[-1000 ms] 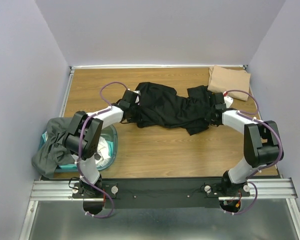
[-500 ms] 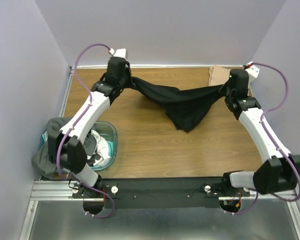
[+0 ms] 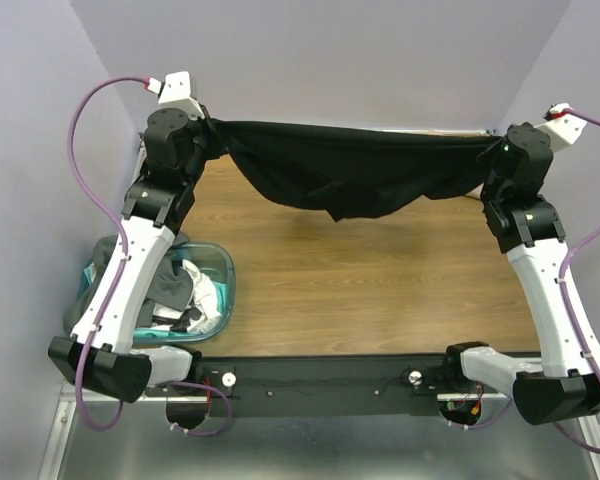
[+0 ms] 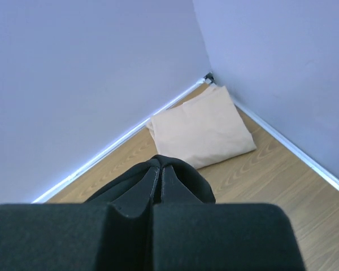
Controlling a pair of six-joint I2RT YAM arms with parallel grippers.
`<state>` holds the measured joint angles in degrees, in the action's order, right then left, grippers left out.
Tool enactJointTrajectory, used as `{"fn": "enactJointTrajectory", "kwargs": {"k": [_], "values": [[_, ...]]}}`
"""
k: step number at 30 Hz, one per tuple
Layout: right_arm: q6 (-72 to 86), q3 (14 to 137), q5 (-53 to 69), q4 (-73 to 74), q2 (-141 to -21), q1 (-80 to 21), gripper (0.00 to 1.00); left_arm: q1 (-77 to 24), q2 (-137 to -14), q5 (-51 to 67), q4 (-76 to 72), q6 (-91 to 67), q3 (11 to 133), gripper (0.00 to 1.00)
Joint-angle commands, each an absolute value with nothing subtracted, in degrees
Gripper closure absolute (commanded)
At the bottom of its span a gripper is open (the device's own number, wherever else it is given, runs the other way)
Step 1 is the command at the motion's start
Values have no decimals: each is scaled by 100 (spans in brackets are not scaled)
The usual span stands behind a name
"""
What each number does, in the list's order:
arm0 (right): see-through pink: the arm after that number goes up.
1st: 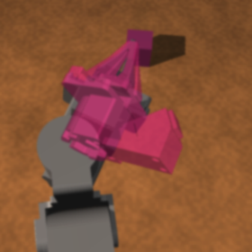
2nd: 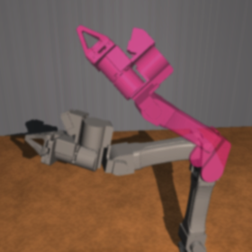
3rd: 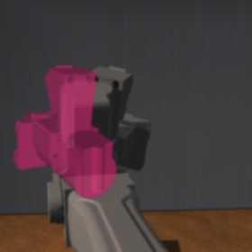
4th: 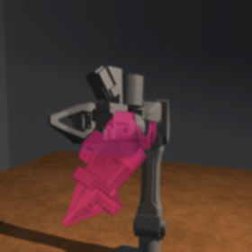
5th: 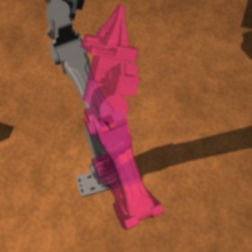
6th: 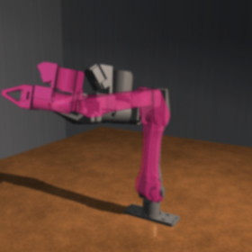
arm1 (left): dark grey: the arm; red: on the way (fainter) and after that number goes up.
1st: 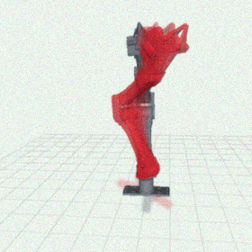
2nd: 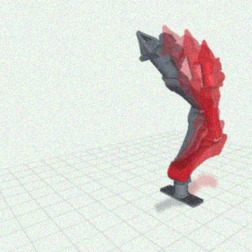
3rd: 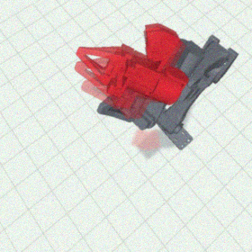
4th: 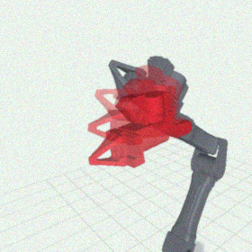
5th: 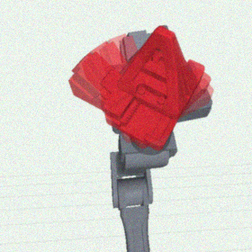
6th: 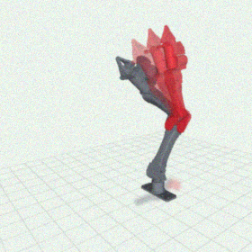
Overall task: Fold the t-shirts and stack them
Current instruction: Flatten the tshirt out
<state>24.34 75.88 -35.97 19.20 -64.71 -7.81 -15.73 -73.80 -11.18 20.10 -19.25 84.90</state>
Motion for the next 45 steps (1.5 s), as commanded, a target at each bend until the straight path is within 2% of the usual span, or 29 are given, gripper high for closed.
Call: {"fn": "enactJointTrajectory", "kwargs": {"k": [1,8,11,12,13,14,15,16,17,20,23,33,45], "values": [[2180,7936,-4183,2021,-6451,-738,97,-1512,-7163,-520,1583,-1793,8236,100],[2214,7998,-4254,1978,-7267,-703,97,-1512,-7865,764,1529,-2319,7665,100],[2311,7928,-4237,1934,-7812,-432,96,-1521,-8418,1089,1617,-2391,7436,75],[2338,7867,-4132,1934,-7944,-352,96,-1521,-8550,1064,1643,-2382,7322,58],[2338,7831,-4070,1873,-8285,-256,95,-1521,-8795,1037,1644,-2364,7269,51],[2312,7822,-3939,1872,-8436,-124,89,-1521,-8911,968,1731,-2303,7225,46],[2268,7822,-3851,1863,-8629,-80,78,-1521,-9008,923,1766,-2233,7225,45],[2224,7857,-3789,1863,-8927,-44,63,-1521,-9148,897,1775,-2198,7190,43],[2093,7884,-3745,1863,-9060,-35,36,-1521,-9202,818,1801,-2171,7163,41],[2030,7814,-3158,1863,-9141,-26,20,-1521,-9290,747,1837,-2092,7041,39],[2057,7525,-2656,1872,-9009,-35,14,-1521,-9299,861,1749,-2100,6847,39],[3206,5514,-547,2258,-8095,-79,14,-1959,-9482,1361,1240,-2215,6635,40],[3972,4685,-519,3216,-7902,-1142,20,-2153,-10458,1863,897,-2250,6995,41]]}}
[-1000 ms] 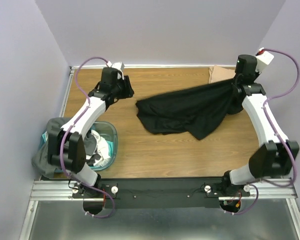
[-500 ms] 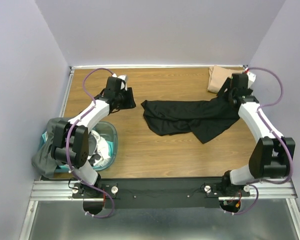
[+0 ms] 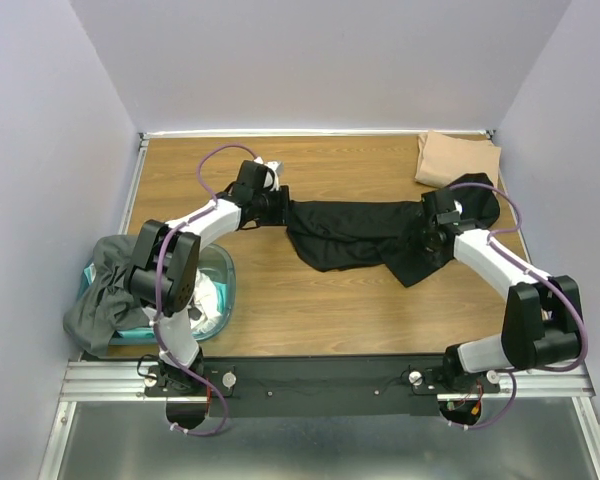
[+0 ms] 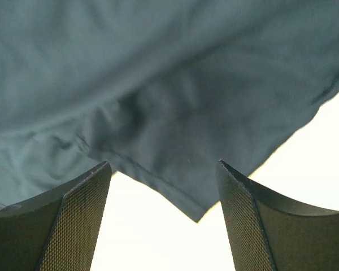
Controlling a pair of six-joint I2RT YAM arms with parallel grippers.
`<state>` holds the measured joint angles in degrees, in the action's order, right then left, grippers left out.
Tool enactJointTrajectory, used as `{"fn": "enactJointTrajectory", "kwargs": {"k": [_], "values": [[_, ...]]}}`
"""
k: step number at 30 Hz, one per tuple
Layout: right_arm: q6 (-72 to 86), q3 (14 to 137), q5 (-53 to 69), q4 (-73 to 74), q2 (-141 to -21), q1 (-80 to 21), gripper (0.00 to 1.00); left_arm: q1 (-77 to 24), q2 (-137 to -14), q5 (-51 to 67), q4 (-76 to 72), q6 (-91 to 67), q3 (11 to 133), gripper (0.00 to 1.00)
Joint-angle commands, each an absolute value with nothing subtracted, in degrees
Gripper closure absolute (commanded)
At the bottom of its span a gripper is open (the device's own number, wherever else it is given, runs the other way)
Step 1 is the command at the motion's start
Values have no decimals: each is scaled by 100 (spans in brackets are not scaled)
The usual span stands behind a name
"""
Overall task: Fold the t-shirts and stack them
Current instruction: Flatten the tshirt out
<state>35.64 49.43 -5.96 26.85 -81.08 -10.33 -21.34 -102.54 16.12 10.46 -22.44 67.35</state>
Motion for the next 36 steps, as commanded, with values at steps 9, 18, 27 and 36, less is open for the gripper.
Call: {"fn": "enactJointTrajectory", "kwargs": {"k": [9,18,27,36], "values": [[4289,4228,-589,3638,-7418,-1309,27,-2285,-10828,2030,879,-2215,7181,43],[4254,4069,-519,3630,-7585,-1318,44,-2399,-11074,2074,826,-2276,7233,46],[4157,3955,-308,3261,-7901,-1327,51,-2443,-11197,1890,923,-2267,7163,49],[4122,3876,-105,2857,-8349,-1327,56,-2479,-11364,1872,870,-2259,7110,60]]}}
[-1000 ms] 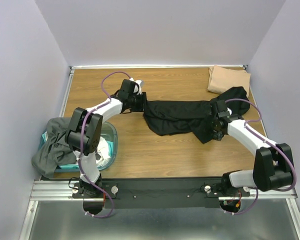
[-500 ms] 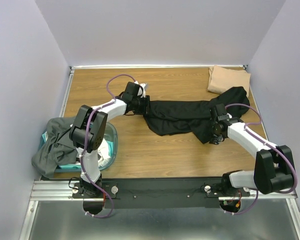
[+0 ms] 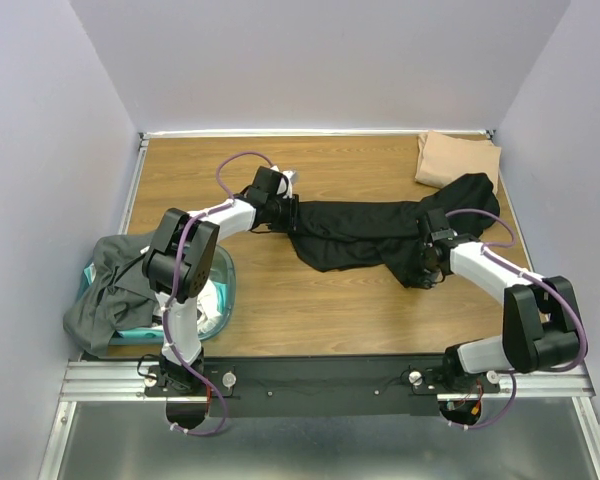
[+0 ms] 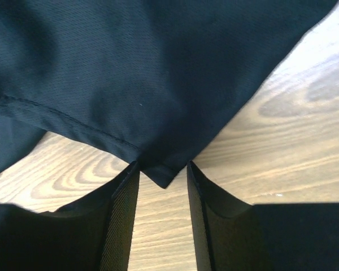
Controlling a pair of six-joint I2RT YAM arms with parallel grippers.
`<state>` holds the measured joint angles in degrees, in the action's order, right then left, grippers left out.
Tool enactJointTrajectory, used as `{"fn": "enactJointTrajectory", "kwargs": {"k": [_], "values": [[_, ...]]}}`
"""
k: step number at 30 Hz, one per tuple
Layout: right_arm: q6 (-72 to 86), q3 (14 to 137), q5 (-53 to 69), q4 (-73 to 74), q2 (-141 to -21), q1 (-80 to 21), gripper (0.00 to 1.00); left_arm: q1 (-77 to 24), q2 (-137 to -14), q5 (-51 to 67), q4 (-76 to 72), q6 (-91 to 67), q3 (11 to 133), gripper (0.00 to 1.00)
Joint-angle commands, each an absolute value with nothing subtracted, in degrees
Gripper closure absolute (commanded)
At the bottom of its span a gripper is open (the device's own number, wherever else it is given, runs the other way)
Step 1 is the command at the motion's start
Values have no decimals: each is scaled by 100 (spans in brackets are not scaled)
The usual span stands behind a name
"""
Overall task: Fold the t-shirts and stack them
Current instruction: Flatten the tshirt out
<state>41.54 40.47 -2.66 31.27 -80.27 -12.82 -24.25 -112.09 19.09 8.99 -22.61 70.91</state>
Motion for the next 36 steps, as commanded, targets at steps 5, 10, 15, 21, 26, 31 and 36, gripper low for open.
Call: {"fn": "enactJointTrajectory", "kwargs": {"k": [5,10,15,21,26,31,36], "values": [[4122,3920,-132,2804,-8437,-1336,81,-2479,-11391,1925,817,-2276,7101,93],[4245,4165,-368,2847,-8175,-1336,99,-2426,-11015,1723,993,-2285,7216,100],[4088,4911,-852,3102,-7928,-1318,100,-2207,-10249,1337,1195,-2312,7216,100],[3447,6371,-1730,3726,-8016,-1143,100,-1890,-9388,1020,1616,-2259,7251,100],[2980,7065,-2232,4034,-7902,-730,100,-1740,-8719,817,1635,-2373,6777,100],[2497,7189,-2872,4104,-7752,-203,100,-1705,-8499,1650,1644,-2127,6233,100],[2277,7242,-3155,4096,-7778,175,100,-1705,-8315,1619,1731,-1978,5819,54]]}}
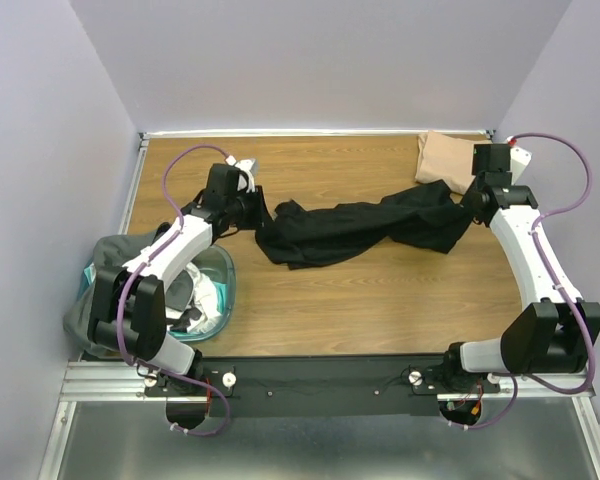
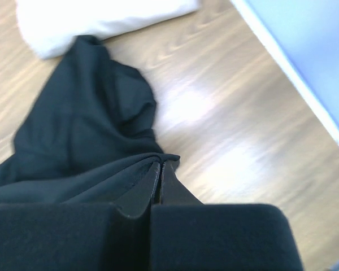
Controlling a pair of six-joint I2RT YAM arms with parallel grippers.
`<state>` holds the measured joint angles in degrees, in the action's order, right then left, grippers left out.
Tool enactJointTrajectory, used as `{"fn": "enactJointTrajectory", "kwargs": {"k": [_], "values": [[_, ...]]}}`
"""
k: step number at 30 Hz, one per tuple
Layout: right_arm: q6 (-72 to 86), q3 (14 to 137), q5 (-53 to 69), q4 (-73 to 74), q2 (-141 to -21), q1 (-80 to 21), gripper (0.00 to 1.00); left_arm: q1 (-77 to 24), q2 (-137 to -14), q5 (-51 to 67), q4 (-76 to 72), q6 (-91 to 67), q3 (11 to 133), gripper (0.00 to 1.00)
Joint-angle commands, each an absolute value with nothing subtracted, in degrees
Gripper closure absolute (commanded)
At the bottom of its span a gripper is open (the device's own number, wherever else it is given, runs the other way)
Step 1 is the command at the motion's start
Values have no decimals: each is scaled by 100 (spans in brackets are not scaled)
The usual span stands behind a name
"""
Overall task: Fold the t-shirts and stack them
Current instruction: Flatten the tshirt out
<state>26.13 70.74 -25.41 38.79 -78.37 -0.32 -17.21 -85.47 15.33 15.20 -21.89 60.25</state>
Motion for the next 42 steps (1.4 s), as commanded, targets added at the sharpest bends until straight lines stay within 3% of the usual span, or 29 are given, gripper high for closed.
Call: {"fn": "enactJointTrajectory", "kwargs": {"k": [1,22,42], "values": [[2268,7242,-3164,4087,-7778,184,99,-1705,-8332,1513,1775,-1951,5827,51],[2689,6627,-2734,4043,-7664,299,100,-1784,-11046,2118,422,-2400,7382,48],[2795,6504,-2646,4034,-7532,299,100,-2083,-11777,2039,422,-2426,7576,46]]}}
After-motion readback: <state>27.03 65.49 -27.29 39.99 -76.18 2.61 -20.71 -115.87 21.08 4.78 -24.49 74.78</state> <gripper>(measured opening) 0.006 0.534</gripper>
